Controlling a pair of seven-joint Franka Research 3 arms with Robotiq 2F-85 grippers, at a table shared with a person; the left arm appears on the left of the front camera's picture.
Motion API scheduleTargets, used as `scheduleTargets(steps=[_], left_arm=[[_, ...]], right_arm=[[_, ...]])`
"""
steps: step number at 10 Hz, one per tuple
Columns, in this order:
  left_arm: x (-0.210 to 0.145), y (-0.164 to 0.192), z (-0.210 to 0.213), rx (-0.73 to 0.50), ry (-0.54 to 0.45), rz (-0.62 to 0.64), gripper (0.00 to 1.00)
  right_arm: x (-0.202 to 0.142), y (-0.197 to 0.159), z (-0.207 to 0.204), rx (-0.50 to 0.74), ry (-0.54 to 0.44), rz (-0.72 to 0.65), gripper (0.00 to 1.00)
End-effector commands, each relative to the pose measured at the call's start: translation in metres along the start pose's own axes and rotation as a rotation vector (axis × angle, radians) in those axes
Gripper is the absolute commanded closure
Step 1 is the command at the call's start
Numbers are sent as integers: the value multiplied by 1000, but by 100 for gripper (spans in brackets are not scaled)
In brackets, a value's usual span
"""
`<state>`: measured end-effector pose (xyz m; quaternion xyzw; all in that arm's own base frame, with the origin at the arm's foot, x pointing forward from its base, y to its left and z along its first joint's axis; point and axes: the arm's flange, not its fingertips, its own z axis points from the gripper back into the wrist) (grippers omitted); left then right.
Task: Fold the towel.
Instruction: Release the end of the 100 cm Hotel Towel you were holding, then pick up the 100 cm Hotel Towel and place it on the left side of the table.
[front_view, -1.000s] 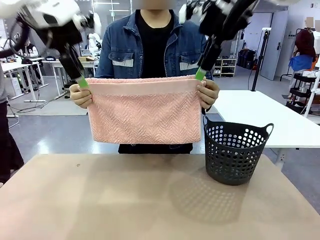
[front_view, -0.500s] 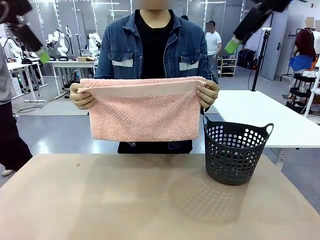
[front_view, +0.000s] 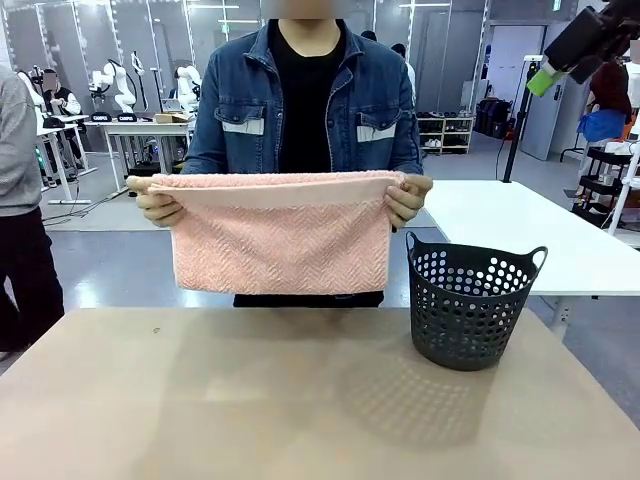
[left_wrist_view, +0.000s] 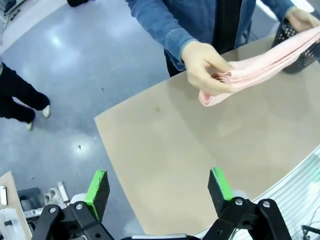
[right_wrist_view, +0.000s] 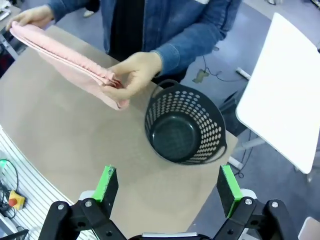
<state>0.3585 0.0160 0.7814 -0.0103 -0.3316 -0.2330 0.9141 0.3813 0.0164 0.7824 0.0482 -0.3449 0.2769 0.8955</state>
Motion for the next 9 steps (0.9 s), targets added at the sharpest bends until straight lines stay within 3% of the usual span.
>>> scheduleTargets(steps=[1,9], left_arm=[[0,6,1,4,0,10,0],[0,6,1,4,0,10,0]], right_arm=[[4,0,-1,25,-13,4,0],[4,0,-1,25,-13,4,0]])
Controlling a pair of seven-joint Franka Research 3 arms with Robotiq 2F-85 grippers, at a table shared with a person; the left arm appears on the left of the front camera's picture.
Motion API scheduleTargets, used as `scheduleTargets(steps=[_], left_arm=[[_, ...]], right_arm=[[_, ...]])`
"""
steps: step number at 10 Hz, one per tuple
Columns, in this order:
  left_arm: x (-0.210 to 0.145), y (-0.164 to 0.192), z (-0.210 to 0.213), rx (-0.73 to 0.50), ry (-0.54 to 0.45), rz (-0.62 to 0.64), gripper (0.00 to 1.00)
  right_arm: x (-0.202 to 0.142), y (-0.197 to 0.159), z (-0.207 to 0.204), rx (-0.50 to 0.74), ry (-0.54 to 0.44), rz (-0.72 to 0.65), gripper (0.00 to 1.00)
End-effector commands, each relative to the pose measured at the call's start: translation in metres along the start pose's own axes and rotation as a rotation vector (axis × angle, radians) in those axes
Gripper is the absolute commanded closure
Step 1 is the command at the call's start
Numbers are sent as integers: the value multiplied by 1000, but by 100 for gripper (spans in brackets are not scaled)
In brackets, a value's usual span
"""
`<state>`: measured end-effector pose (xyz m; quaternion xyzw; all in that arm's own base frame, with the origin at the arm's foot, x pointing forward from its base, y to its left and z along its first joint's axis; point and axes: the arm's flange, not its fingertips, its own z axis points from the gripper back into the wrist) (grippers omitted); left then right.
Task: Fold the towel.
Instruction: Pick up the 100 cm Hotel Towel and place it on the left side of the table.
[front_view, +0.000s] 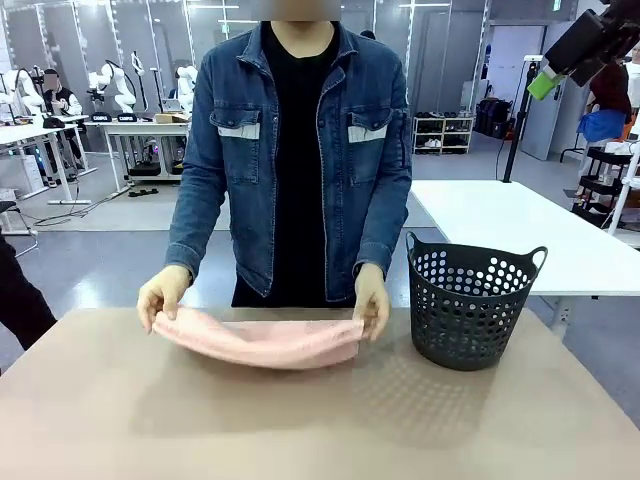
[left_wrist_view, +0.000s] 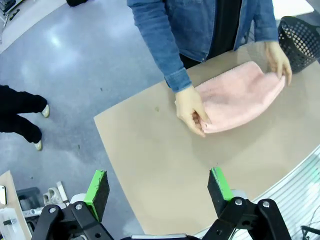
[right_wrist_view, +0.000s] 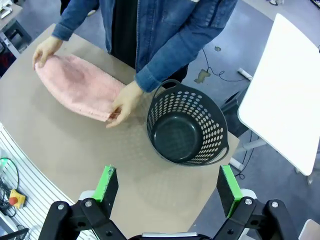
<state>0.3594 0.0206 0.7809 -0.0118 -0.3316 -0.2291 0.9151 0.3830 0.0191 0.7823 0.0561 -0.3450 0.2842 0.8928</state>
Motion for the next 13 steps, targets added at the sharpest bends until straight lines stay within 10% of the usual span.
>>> scheduleTargets(steps=[1,13], left_arm=[[2,1,1,4,0,1,0],[2,1,1,4,0,1,0]], right_arm=[[2,-2,1,6,-8,-5,0],[2,-2,1,6,-8,-5,0]])
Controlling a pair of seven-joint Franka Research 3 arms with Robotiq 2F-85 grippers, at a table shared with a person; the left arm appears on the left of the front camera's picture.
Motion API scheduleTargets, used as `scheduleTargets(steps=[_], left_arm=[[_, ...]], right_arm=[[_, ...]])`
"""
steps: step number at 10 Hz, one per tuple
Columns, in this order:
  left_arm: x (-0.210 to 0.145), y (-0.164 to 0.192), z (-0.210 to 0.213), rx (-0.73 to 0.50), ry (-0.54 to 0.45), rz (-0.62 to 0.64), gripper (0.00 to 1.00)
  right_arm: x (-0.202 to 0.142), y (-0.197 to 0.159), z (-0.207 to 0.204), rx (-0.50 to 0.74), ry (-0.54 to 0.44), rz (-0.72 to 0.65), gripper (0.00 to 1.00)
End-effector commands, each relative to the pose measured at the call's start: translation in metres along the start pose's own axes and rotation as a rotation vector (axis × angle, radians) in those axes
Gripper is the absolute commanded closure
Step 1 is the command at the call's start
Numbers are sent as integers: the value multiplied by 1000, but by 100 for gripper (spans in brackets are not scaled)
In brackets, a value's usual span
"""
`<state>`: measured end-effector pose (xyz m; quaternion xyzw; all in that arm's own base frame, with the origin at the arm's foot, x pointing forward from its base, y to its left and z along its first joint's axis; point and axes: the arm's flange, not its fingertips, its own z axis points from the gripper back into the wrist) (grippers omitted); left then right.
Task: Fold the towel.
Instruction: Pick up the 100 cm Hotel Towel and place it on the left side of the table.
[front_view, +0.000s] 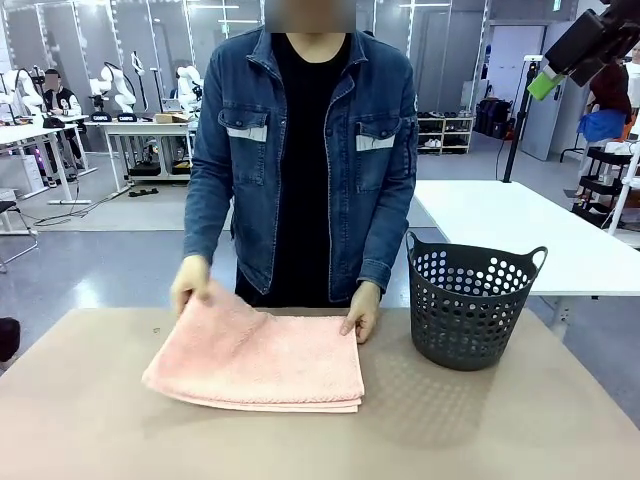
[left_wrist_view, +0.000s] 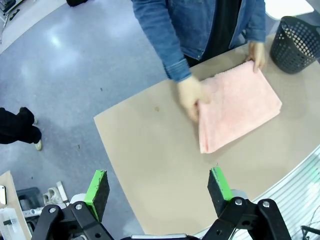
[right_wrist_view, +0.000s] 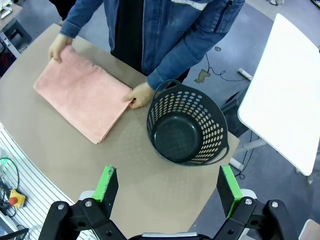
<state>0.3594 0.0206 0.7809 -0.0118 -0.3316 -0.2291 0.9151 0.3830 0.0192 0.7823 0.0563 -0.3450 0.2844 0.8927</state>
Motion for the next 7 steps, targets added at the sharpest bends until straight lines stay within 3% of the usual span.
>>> scheduleTargets(steps=[1,7], left_arm=[[2,1,1,4,0,1,0],[2,1,1,4,0,1,0]], right_arm=[[2,-2,1,5,-7,-5,0],[2,-2,1,5,-7,-5,0]])
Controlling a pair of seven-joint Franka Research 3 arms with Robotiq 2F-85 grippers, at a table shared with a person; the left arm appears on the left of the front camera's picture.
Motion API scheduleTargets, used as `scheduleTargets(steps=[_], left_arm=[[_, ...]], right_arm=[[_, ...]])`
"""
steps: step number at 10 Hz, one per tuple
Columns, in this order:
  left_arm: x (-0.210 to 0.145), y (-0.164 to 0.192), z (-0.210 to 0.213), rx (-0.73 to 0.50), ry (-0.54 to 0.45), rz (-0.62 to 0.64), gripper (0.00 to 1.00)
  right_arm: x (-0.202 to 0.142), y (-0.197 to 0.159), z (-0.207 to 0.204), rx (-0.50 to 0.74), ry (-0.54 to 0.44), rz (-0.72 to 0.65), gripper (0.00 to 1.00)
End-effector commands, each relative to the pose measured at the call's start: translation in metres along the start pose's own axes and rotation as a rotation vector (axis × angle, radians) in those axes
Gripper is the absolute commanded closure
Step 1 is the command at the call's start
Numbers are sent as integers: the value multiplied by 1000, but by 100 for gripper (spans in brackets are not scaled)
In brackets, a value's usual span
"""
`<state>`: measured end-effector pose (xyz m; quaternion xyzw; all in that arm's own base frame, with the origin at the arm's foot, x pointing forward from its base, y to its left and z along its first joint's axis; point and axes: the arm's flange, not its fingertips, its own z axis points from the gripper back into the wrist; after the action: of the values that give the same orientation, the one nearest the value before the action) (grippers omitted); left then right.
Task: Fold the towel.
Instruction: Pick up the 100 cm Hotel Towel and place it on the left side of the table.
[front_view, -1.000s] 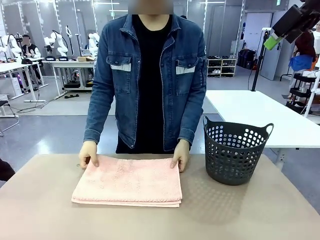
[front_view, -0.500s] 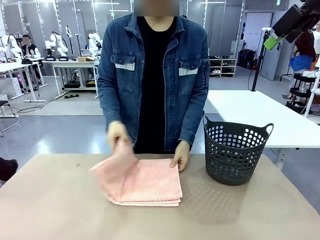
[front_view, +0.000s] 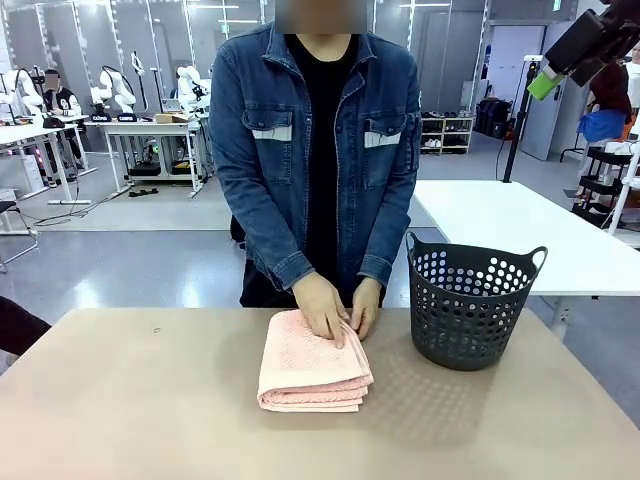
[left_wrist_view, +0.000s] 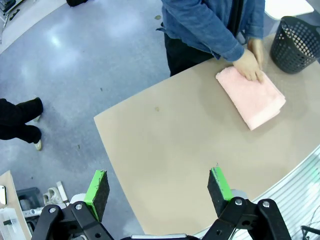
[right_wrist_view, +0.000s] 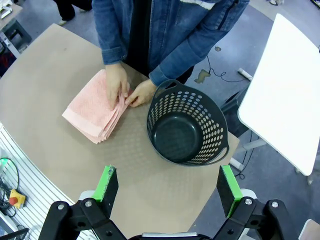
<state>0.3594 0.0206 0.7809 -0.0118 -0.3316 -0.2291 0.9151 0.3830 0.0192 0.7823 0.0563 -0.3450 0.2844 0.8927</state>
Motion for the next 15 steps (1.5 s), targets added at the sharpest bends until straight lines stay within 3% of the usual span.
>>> scheduleTargets(steps=[1,15], left_arm=[[2,1,1,4,0,1,0],[2,1,1,4,0,1,0]], right_arm=[[2,-2,1,5,-7,-5,0],[2,-2,1,5,-7,-5,0]])
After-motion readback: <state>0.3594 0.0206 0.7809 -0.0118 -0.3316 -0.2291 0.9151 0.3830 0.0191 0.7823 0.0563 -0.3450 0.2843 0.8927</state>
